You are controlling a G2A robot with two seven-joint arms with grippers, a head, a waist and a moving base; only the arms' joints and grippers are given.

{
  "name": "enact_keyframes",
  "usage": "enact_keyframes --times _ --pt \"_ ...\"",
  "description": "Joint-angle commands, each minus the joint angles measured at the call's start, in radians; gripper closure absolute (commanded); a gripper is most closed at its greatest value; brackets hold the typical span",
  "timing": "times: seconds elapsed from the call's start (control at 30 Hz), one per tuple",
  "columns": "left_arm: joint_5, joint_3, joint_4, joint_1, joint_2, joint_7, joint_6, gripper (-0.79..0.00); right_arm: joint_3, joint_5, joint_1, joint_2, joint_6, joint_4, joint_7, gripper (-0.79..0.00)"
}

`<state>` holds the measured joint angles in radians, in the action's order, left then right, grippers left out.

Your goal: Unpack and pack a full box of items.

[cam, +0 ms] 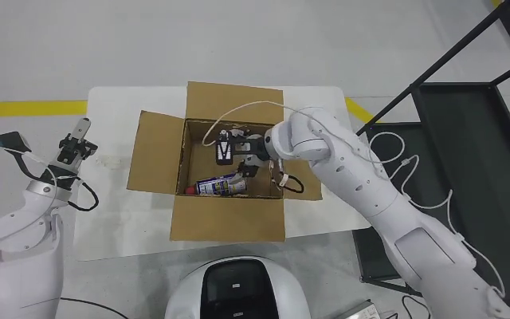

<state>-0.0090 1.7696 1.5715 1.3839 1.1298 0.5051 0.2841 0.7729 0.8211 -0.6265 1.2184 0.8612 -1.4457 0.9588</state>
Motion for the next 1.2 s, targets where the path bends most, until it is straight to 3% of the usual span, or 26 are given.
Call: enact_keyframes --times 0.0,0.3,0.63,1.17 --pt "0.000 0.000 0.000 0.000 0.000 0.000 0.000 -0.785 -0.070 -0.004 0.059 0.025 0.009 0.085 -0.021 -0.785" --pt "0.000 0.000 0.000 0.000 0.000 0.000 0.000 -0.785 -0.228 0.081 0.131 0.099 0.000 0.266 -0.112 -0.785" --pt "0.023 -0.015 0.006 0.007 0.000 -0.008 -0.002 -0.785 -0.321 0.196 0.171 0.163 -0.029 0.395 -0.210 -0.785" --pt "0.031 -0.022 0.015 0.012 -0.006 0.003 -0.007 -0.785 -0.431 0.201 0.222 0.280 0.064 0.626 -0.253 -0.785"
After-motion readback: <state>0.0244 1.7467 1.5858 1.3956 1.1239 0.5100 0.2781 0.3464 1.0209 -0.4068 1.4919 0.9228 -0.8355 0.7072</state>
